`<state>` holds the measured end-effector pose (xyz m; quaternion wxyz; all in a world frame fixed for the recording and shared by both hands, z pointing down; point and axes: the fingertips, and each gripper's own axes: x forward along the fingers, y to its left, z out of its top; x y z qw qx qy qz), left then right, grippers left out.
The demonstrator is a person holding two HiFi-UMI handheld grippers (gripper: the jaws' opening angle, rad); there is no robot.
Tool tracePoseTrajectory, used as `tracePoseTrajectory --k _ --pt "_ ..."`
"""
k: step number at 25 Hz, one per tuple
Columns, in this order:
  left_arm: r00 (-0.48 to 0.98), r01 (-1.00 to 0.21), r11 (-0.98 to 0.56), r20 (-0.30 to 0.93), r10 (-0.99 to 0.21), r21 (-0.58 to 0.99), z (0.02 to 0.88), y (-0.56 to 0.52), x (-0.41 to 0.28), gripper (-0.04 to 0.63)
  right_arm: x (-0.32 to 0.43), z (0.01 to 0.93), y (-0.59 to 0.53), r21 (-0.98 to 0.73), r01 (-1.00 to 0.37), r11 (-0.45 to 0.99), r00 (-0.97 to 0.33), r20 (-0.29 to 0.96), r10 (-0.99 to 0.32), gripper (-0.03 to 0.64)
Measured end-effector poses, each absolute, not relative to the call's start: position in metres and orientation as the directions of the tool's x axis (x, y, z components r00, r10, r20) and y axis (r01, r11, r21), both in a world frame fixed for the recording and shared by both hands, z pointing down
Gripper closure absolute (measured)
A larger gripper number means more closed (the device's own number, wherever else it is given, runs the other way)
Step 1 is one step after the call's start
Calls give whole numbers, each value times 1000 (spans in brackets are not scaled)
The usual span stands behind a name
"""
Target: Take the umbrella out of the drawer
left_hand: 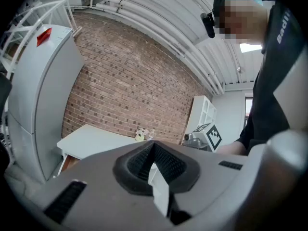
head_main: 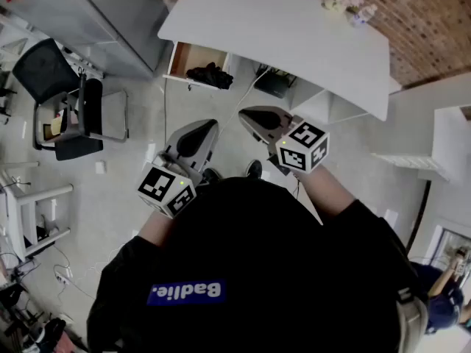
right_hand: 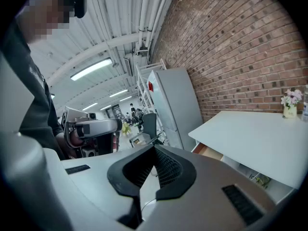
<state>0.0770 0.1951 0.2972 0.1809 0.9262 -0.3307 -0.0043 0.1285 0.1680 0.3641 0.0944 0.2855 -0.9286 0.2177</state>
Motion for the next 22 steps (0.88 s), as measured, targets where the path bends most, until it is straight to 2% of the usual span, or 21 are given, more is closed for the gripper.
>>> tracePoseTrajectory --k 22 --pt "798 -585 -736 80 -597 342 297 206 31 598 93 365 172 -336 -604 723 -795 315 -518 588"
